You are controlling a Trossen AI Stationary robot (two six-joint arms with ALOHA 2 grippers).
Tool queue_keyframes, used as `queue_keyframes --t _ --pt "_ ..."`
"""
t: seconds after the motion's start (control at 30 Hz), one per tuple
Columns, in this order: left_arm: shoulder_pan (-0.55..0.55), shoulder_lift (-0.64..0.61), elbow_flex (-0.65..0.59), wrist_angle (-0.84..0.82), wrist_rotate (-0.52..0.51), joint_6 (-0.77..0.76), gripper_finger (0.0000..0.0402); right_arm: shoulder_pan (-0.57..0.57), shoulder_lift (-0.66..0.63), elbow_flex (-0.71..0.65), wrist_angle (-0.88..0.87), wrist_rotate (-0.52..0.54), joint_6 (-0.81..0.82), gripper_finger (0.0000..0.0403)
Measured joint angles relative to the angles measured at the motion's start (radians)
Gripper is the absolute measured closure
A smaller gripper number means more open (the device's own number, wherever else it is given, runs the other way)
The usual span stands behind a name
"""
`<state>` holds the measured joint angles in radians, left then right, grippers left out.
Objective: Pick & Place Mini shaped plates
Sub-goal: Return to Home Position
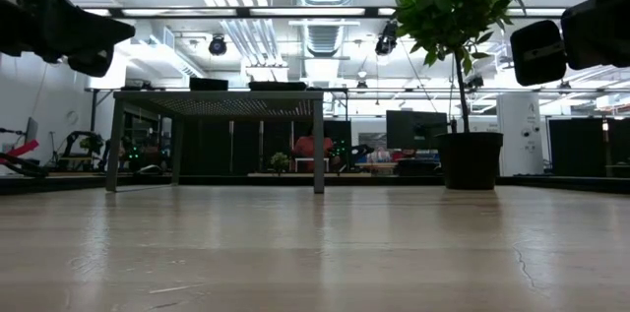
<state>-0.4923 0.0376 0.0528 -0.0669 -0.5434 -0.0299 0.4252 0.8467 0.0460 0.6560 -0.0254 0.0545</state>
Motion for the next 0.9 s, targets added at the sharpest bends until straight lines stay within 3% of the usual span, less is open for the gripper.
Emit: queue_keyframes --t 0.9 --pt "0.0 0.0 0.0 -0.001 0.0 0.0 0.0401 0.0 0.0 0.0 -0.001 0.001 -0.009 0.0394"
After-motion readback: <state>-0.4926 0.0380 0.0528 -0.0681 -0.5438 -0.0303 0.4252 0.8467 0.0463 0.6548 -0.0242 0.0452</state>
